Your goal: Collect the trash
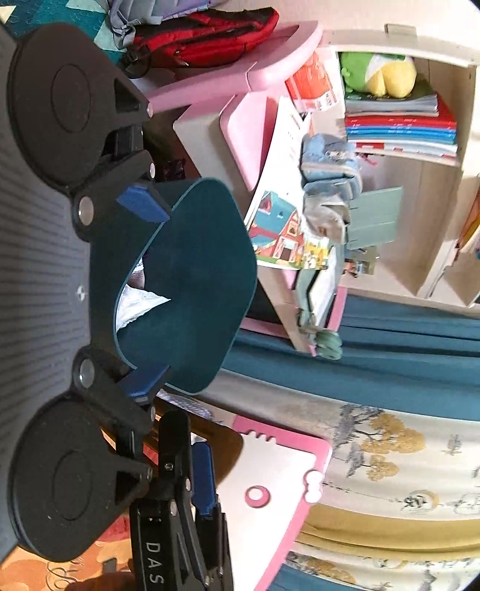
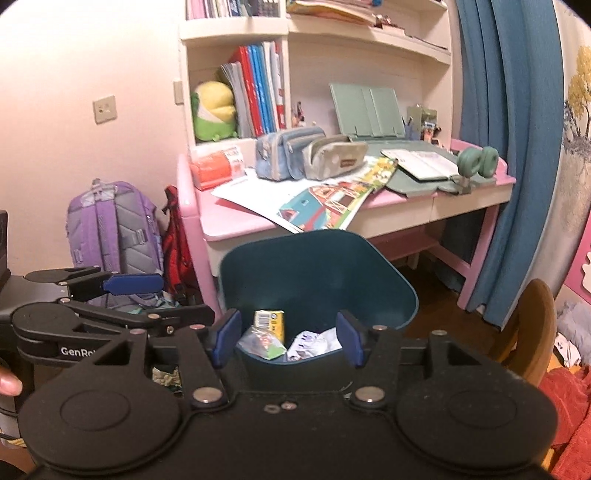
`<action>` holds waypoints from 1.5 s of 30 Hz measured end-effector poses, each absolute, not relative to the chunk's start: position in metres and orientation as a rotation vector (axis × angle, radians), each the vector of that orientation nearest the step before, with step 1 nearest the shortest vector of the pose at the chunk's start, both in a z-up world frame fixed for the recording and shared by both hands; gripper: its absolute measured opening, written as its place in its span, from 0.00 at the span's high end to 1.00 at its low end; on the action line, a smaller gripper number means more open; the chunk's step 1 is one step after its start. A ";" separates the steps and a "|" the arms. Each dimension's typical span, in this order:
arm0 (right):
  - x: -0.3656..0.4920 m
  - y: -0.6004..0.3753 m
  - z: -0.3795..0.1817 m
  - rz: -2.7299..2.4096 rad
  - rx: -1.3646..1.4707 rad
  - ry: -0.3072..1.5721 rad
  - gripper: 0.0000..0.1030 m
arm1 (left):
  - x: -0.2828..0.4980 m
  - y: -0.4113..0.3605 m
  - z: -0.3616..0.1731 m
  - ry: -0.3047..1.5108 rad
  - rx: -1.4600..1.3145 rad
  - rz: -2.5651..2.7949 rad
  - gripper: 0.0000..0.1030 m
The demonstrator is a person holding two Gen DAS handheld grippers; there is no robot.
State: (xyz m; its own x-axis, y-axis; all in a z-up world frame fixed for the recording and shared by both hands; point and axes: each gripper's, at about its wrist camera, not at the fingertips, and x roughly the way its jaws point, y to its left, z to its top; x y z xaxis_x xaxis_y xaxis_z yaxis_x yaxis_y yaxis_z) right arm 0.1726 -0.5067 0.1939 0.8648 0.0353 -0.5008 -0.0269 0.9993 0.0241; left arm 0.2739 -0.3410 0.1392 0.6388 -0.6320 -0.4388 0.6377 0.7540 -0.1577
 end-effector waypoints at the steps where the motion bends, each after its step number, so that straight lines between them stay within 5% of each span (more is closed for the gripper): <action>1: 0.170 -0.505 0.195 0.037 0.017 0.520 0.45 | 0.271 -0.338 0.141 0.489 0.012 -0.723 0.18; 3: 0.164 -0.502 0.199 0.043 0.015 0.510 0.45 | 0.264 -0.334 0.146 0.467 0.022 -0.711 0.15; 5: 0.159 -0.499 0.201 0.046 0.011 0.502 0.45 | 0.258 -0.329 0.150 0.447 0.021 -0.693 0.00; 45: 0.117 -0.469 0.233 0.024 -0.017 0.495 0.42 | 0.210 -0.289 0.196 0.382 0.000 -0.706 0.00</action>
